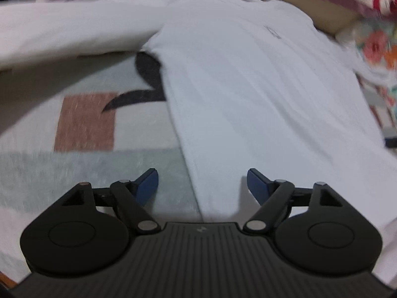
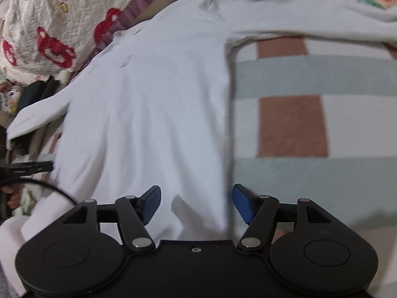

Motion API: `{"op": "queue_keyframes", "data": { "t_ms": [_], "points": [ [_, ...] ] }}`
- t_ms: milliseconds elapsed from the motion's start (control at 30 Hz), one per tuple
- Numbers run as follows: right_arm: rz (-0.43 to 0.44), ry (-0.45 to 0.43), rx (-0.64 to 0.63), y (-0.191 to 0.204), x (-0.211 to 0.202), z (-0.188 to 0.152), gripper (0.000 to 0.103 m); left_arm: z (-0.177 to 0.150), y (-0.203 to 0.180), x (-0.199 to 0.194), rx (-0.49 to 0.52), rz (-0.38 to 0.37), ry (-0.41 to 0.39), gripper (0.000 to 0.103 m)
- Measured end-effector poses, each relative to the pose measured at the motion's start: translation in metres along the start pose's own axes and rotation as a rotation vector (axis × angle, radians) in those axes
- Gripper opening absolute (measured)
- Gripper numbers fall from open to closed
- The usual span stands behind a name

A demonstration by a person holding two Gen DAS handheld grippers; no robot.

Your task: Fold clothes

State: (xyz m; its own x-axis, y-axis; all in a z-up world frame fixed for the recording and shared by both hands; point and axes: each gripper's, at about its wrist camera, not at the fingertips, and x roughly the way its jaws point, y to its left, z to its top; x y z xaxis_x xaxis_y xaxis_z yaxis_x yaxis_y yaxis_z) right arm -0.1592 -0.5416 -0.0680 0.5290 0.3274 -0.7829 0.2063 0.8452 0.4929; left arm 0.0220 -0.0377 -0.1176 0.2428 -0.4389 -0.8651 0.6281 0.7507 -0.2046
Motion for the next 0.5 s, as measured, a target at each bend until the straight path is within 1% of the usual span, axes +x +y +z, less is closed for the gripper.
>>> {"op": "queue_keyframes", "data": {
  "t_ms": [33, 100, 133, 167, 200, 233, 300, 367, 433, 500],
  "points": [
    [0.02, 0.004, -0.013, 0.004, 0.002, -0.003, 0.072, 0.0, -0.004, 0.001, 0.015, 0.0, -0.007, 0.076],
    [0.001, -0.01, -0.001, 0.011, -0.003, -0.004, 0.072, 0.0, -0.015, 0.002, 0.068, 0.029, -0.034, 0.05],
    [-0.016, -0.02, 0.009, 0.015, -0.006, -0.003, 0.07, 0.001, -0.02, 0.002, 0.111, 0.05, -0.04, 0.012],
    [-0.032, -0.03, 0.019, 0.018, -0.009, -0.002, 0.051, 0.002, -0.023, 0.002, 0.134, 0.058, -0.035, 0.004],
    [-0.049, -0.04, 0.029, 0.021, -0.013, -0.002, 0.007, 0.005, -0.025, 0.003, 0.142, 0.059, -0.026, 0.004],
    [-0.065, -0.05, 0.039, 0.024, -0.016, -0.001, 0.009, 0.006, -0.023, -0.001, 0.129, 0.062, -0.026, 0.003],
    [-0.098, -0.069, 0.058, 0.031, -0.022, 0.0, 0.009, 0.009, -0.015, -0.012, 0.081, 0.072, -0.036, 0.003],
    [-0.131, -0.089, 0.078, 0.037, -0.029, 0.001, 0.008, 0.007, -0.003, -0.03, 0.024, 0.064, -0.073, 0.003],
    [-0.182, -0.126, 0.058, 0.049, -0.047, 0.0, 0.008, 0.006, 0.009, -0.044, -0.024, 0.046, -0.103, 0.003],
    [-0.217, -0.1, 0.03, 0.049, -0.05, -0.001, 0.008, 0.006, 0.015, -0.049, -0.038, 0.029, -0.107, 0.003]
  ]
}}
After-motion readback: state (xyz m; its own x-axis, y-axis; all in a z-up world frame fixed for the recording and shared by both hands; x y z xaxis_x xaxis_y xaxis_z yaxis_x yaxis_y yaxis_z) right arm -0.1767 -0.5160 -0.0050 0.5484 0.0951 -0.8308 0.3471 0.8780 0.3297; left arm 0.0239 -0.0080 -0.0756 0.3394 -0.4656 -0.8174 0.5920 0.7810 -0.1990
